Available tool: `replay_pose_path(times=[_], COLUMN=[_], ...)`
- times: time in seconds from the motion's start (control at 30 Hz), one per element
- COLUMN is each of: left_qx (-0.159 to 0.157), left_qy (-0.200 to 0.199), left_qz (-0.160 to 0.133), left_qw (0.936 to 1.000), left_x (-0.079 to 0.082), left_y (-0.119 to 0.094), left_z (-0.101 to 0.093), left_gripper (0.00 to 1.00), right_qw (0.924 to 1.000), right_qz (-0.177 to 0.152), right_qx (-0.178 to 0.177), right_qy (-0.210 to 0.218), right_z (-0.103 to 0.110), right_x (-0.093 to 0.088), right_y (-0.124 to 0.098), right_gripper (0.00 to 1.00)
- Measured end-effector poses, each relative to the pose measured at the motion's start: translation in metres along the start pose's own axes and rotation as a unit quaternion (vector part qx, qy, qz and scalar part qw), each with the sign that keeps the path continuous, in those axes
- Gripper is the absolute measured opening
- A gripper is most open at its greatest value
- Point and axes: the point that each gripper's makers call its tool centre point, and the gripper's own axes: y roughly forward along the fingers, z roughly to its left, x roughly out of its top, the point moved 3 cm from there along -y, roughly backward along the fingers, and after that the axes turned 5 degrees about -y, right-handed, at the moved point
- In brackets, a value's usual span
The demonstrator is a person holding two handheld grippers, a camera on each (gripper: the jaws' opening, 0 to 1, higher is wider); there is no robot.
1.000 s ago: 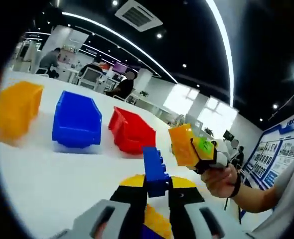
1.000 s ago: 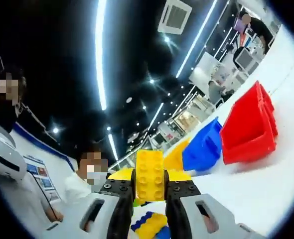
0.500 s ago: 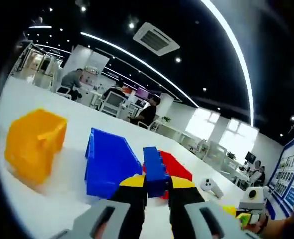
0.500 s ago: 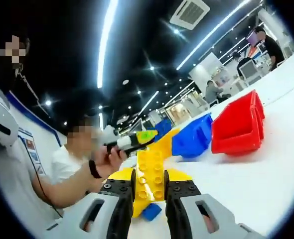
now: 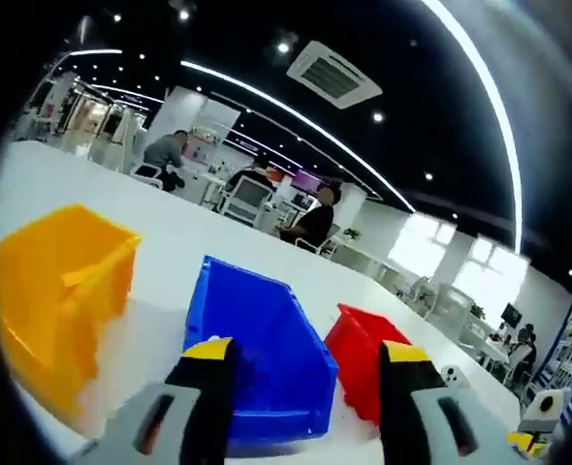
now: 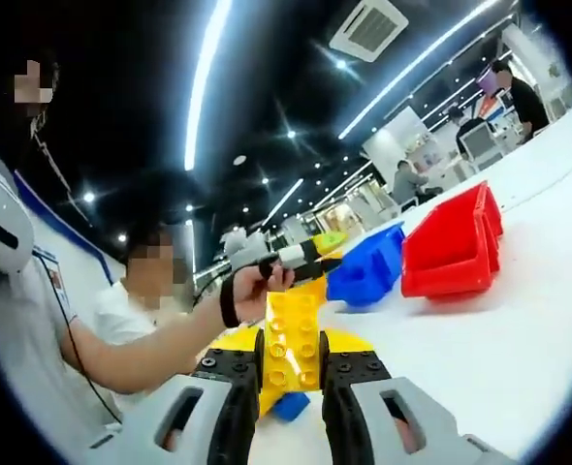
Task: Take apart the toy blocks one by one and place each separated block into its matching bin, sorting the blocks by their type until all the connected pieces are disassembled and separated into the correct bins
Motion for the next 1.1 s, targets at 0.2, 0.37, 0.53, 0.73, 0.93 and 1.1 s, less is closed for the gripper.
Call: replay_pose_path(times=[0.2,0.37,0.53,0.73,0.93,1.1], left_qx=[-0.005,-0.006,0.008,0.046,0.051,0.072], left_qy=[0.025,0.029,0.101,0.146,0.116,0.078], left_qz=[-0.026,-0.043,-0.064,-0.025,-0.019,0.007], left_qw=[0.9993,0.9986,0.9928,0.9879,0.9918,0.9943], left_x=[0.009,0.013,0.007,-0.021,-0.037,-0.064], left_y=[-0.021,-0.048,-0.093,-0.142,-0.174,-0.197], left_z=[-0.007,-0.011,-0.022,-0.02,-0.009,0.002], left_gripper=[0.63,0.63,0.63,0.62,0.59,0.54], right_qw=[1.0,1.0,0.9998,0.9933,0.9806,0.9618], right_qz=[0.003,0.004,0.011,0.057,0.101,0.161], right_qx=[0.001,0.003,0.009,0.016,0.041,0.078], right_qy=[0.0,-0.001,-0.016,-0.099,-0.163,-0.208], right_z=[-0.001,0.001,0.003,0.004,0.016,0.032], right_x=[0.0,0.002,0.009,0.018,0.035,0.037], right_y=[0.008,0.015,0.028,0.06,0.117,0.188], right_gripper=[0.23,0.24,0.24,0.24,0.24,0.24])
